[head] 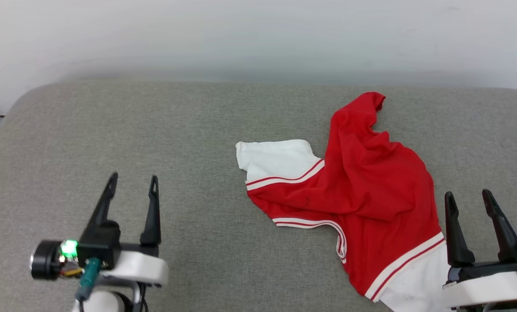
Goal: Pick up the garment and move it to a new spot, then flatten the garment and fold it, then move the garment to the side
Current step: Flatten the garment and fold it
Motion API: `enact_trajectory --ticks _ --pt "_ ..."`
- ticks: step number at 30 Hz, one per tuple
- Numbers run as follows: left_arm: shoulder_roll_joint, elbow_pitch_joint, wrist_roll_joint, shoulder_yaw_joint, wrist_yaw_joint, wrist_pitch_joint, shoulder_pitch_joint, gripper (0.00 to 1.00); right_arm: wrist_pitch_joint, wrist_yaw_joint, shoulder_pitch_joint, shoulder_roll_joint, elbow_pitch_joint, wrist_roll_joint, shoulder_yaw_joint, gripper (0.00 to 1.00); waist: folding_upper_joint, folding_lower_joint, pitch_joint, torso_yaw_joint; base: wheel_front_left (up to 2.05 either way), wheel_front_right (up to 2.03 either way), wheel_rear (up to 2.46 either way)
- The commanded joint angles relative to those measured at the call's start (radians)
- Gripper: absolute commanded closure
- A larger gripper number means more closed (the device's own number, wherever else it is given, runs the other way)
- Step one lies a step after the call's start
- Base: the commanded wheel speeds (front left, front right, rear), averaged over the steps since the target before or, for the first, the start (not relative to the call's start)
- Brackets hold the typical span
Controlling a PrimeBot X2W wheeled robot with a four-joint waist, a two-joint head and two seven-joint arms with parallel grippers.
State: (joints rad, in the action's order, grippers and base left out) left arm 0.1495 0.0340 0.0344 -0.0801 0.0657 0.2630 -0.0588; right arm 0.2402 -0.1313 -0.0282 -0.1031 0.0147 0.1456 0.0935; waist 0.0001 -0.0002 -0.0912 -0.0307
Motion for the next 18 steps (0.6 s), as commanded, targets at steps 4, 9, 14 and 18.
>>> enact_trajectory --ticks 4,9,14,18 --pt "0.057 0.044 0.030 0.021 -0.079 0.003 -0.107 0.00 -0.005 0.001 -0.031 0.021 0.041 -0.013 -0.001 0.00 -0.0001 0.0002 -0.009 0.031 0.00 0.00 0.00" --pt "0.127 0.129 0.064 0.007 -0.158 -0.033 -0.257 0.00 -0.002 0.001 -0.010 0.023 0.057 -0.026 -0.015 0.00 -0.0001 0.0002 -0.032 0.067 0.00 0.00 0.00" --pt "0.180 0.159 0.125 -0.038 -0.188 -0.147 -0.374 0.00 0.004 0.001 0.008 0.023 0.060 -0.028 -0.014 0.00 -0.0001 0.0002 -0.063 0.095 0.00 0.00 0.00" --pt "0.234 0.166 0.235 -0.134 -0.194 -0.287 -0.475 0.00 0.009 0.001 0.023 0.024 0.058 -0.032 -0.015 0.00 -0.0001 0.0002 -0.100 0.122 0.00 0.00 0.00"
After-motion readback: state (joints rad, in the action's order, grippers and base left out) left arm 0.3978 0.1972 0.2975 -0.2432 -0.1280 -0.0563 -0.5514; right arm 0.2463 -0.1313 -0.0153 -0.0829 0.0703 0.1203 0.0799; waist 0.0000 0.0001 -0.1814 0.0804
